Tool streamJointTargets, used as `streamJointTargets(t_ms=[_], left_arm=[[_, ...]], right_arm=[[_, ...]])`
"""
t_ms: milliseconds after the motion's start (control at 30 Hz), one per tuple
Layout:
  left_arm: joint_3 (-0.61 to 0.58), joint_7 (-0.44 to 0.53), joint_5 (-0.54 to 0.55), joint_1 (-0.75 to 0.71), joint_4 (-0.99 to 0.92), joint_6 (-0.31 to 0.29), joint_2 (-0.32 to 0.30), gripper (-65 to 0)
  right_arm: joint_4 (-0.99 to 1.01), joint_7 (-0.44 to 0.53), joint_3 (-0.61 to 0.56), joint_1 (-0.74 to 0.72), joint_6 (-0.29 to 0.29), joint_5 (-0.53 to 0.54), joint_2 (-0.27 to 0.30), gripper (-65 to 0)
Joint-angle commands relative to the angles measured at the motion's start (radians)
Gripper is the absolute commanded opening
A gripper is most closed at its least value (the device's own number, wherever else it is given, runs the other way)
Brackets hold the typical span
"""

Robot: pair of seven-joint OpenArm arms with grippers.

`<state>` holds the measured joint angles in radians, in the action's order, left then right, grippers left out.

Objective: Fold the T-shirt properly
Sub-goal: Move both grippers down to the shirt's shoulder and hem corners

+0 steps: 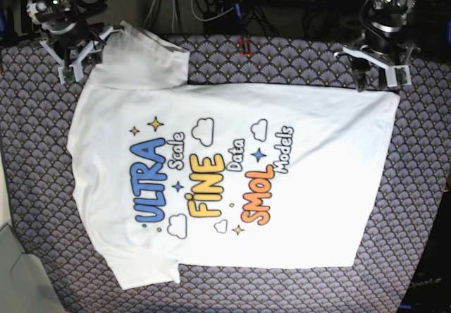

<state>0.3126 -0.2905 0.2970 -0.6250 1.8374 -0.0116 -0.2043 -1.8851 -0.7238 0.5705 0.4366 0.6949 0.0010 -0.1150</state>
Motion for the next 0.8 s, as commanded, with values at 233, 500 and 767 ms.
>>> streamJointTargets(t_ms=[233, 500, 767], left_arm=[[0.006, 0.023, 0.001, -0.002, 0.015, 0.002, -0.01, -34.9], [0.006, 0.023, 0.0, 0.018, 0.003, 0.003, -0.011, -34.9], [0.006, 0.023, 0.0, 0.02, 0.002, 0.005, -0.011, -34.9]], right_arm=[[-0.02, 0.014, -0.047, 0.066, 0.003, 0.006, -0.013, -44.9], [-0.017, 0.016, -0.091, 0.078, 0.003, 0.006, -0.022, -44.9], [-0.014, 0.017, -0.086, 0.075, 0.003, 0.006, -0.022, -44.9]])
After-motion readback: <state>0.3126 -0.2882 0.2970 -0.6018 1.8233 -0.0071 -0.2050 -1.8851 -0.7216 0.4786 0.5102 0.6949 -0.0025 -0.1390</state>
